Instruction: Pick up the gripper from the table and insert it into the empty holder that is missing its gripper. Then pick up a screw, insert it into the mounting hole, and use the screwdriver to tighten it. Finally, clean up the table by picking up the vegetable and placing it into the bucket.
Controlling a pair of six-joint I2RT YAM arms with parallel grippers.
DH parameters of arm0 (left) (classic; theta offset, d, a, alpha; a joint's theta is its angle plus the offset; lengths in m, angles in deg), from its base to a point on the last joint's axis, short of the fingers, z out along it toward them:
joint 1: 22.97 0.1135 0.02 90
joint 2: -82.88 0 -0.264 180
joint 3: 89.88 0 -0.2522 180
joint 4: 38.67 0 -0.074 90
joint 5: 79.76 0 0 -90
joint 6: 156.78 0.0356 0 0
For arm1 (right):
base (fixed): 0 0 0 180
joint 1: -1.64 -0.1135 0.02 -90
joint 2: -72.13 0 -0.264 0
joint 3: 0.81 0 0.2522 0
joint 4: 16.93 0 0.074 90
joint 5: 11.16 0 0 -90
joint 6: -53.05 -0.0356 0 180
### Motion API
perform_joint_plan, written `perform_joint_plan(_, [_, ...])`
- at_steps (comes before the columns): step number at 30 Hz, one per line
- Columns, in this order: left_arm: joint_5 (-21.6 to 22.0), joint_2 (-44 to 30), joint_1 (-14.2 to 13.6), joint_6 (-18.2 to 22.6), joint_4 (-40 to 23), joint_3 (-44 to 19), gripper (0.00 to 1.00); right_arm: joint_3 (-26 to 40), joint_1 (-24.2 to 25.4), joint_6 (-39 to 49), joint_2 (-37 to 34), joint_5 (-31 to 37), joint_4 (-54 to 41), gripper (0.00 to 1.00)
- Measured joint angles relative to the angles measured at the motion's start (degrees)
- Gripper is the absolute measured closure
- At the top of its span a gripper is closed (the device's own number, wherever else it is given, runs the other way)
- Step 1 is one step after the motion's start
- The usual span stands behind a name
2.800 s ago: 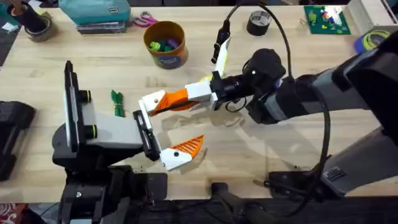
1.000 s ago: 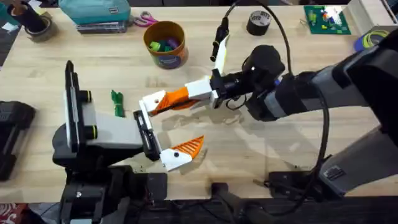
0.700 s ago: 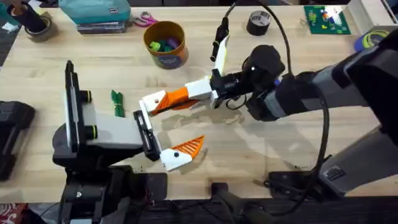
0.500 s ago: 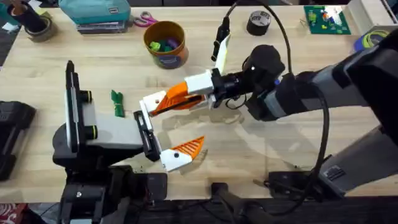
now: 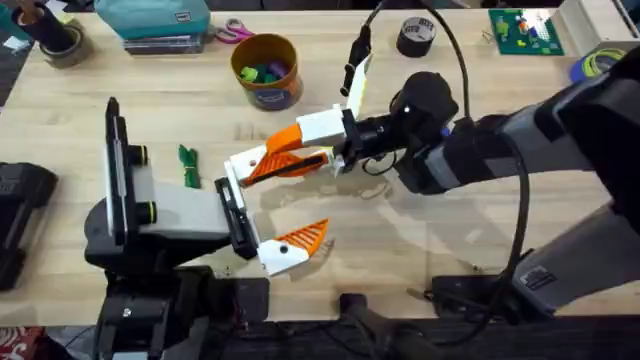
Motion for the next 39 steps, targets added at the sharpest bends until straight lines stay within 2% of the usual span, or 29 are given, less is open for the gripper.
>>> perform_joint_plan(8, [0.00,0.00,0.00,0.00,0.00,0.00,0.015,0.00,2.53,0.07,1.52,-0.10,-1.37,0.007])
perform_joint_plan(14, [0.00,0.00,0.00,0.00,0.00,0.00,0.015,0.02,9.51,4.19,8.81,-1.94,-13.66,0.007])
perform_joint_plan(16, [0.00,0.02,0.00,0.00,0.00,0.00,0.015,0.04,12.55,7.50,11.92,-2.65,-21.01,0.006])
perform_joint_plan(21, [0.00,0.02,0.00,0.00,0.00,0.00,0.015,1.58,20.06,21.05,21.15,-4.07,-48.13,0.007])
perform_joint_plan(26, [0.00,0.01,0.00,0.00,0.00,0.00,0.015,7.35,25.12,39.94,29.40,-2.91,-81.13,0.005])
perform_joint_plan(29, [0.00,0.02,0.00,0.00,0.00,0.00,0.015,12.39,25.99,51.24,32.76,1.67,-99.83,0.005])
perform_joint_plan(32, [0.00,0.02,0.00,0.00,0.00,0.00,0.015,17.85,25.99,61.07,34.96,7.76,-114.01,0.005])
perform_joint_plan(39, [0.00,0.02,0.00,0.00,0.00,0.00,0.015,30.47,25.99,75.02,38.39,24.66,-133.67,0.005])
